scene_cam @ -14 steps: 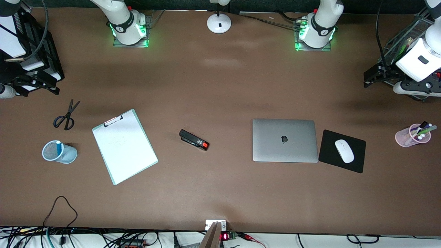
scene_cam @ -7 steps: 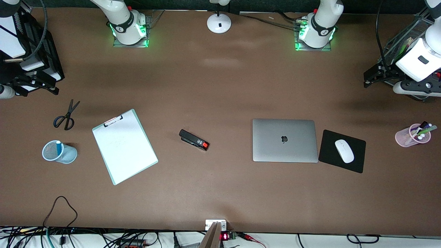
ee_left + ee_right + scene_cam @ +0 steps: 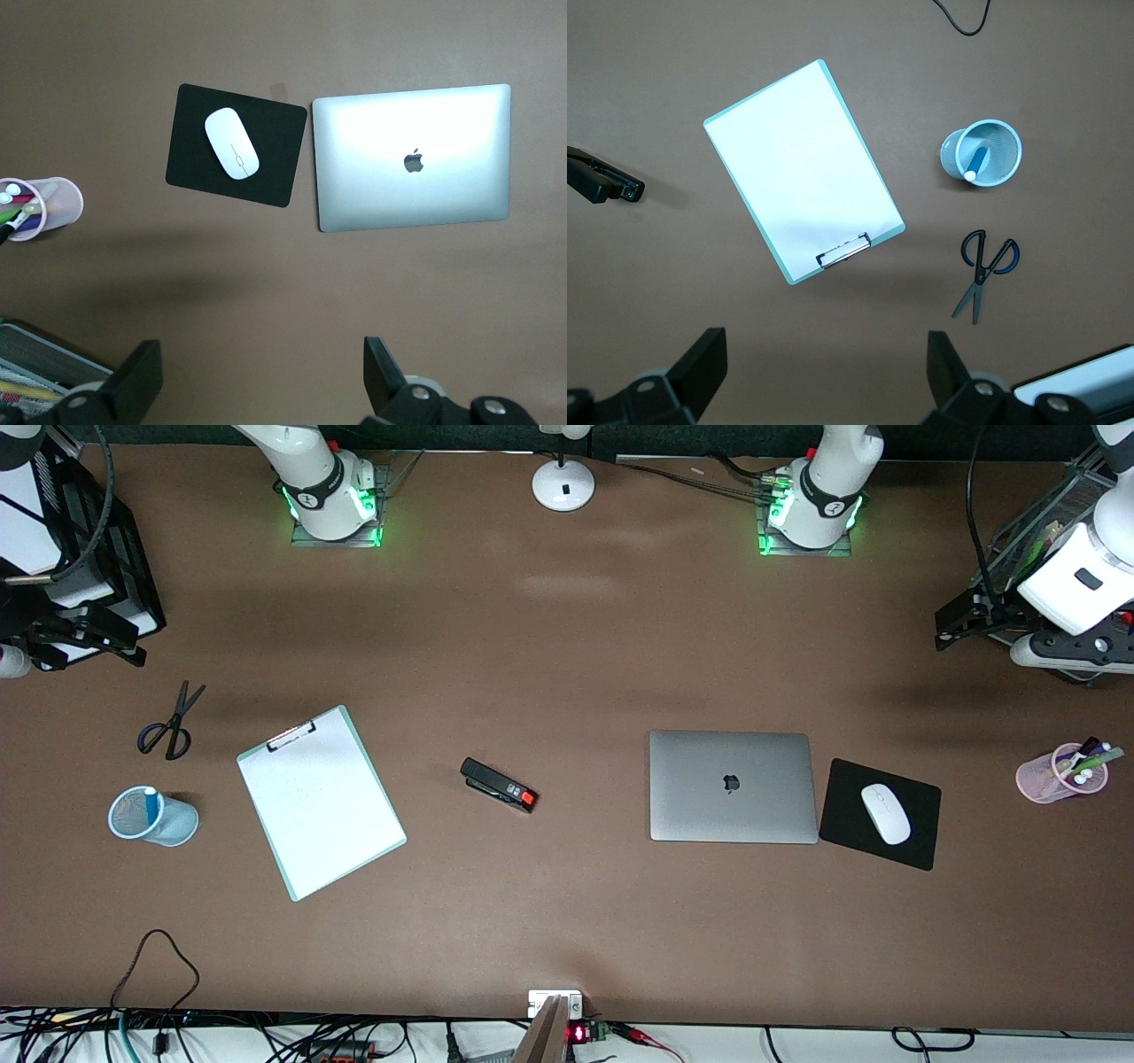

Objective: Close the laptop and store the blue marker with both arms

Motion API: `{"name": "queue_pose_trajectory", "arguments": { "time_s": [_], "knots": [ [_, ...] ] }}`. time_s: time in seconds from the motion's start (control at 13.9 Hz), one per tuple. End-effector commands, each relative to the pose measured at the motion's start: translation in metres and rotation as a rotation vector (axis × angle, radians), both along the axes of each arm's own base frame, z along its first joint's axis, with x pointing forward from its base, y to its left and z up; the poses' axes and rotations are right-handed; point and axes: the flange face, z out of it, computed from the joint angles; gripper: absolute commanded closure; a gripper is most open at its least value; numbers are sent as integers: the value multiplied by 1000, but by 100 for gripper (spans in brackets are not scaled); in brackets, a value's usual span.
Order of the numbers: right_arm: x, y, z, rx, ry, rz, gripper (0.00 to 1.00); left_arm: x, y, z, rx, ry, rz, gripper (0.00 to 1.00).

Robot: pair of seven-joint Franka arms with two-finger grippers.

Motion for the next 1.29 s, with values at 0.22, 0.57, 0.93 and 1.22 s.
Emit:
{"name": "queue_pose_trajectory", "arguments": {
  "time_s": [0.22,0.57,0.93,1.22],
  "knots": [
    [-6,2,3,18,2,16,0,3,2,6,15,3,-8,0],
    [-6,3,3,17,2,6,0,4,2,5,15,4,-8,0],
    [-8,1,1,13,21,-24,0,4,2,5,15,4,-8,0],
    [-9,1,-1,13,32,-46,0,3,2,6,15,3,-8,0]
  ]
}}
